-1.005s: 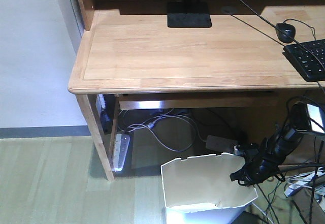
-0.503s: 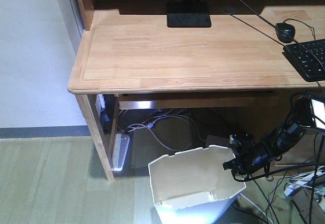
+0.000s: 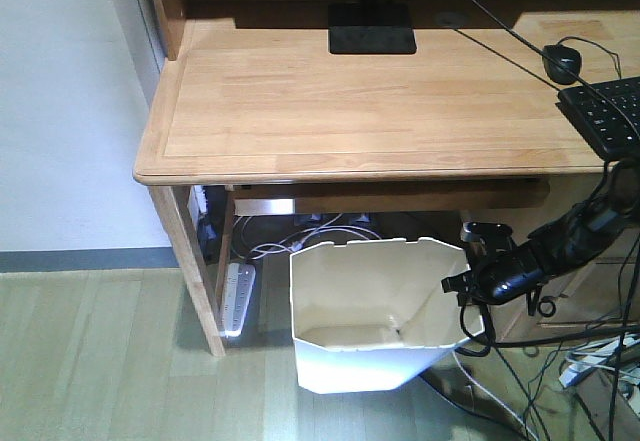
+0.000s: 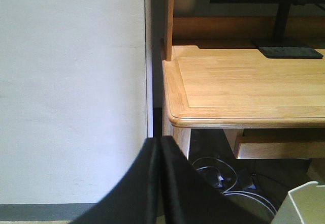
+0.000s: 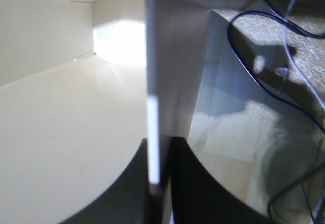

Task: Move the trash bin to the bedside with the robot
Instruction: 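Lift the bin with the right gripper and pull it out from under the desk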

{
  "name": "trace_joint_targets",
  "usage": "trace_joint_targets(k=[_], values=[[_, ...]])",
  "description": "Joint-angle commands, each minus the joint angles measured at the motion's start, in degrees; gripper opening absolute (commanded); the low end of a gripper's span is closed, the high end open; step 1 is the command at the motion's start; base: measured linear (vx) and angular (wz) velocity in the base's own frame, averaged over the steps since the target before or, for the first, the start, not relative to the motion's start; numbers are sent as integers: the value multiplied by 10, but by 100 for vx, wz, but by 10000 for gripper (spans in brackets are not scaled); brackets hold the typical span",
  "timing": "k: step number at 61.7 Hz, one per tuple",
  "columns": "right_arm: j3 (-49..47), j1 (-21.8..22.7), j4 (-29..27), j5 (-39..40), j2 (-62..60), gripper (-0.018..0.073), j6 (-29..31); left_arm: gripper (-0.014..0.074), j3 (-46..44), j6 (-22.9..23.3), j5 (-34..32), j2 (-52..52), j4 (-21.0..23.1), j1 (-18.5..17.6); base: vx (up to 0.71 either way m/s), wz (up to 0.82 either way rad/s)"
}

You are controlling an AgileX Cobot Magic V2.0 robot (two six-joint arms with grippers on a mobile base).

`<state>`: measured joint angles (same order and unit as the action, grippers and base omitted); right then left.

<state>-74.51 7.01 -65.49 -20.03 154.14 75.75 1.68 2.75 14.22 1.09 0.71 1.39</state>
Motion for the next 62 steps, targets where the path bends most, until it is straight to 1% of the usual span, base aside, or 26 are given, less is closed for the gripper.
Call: trace_joint_targets(k=[1,6,13,18,24,38,62], values=[[45,2,-24,-36,-81,-3,32,-6,17,5,-40,6,2,-1,0,0],[81,2,-38,-63,-116,-3,61,-6,17,5,-40,6,2,-1,0,0],[129,2,-61,-73,-171,-3,72,-6,17,5,-40,6,2,-1,0,0],[164,2,-78,-62,-215,-3,87,-6,17,5,-40,6,2,-1,0,0],[193,2,-92,-45,-261,-3,87,-6,17,5,-40,6,2,-1,0,0],[248,2,-96,-69,-362,-3,84,-6,17,5,-40,6,2,-1,0,0],[346,2,-98,-93,-478,-3,82,-6,17,5,-40,6,2,-1,0,0]])
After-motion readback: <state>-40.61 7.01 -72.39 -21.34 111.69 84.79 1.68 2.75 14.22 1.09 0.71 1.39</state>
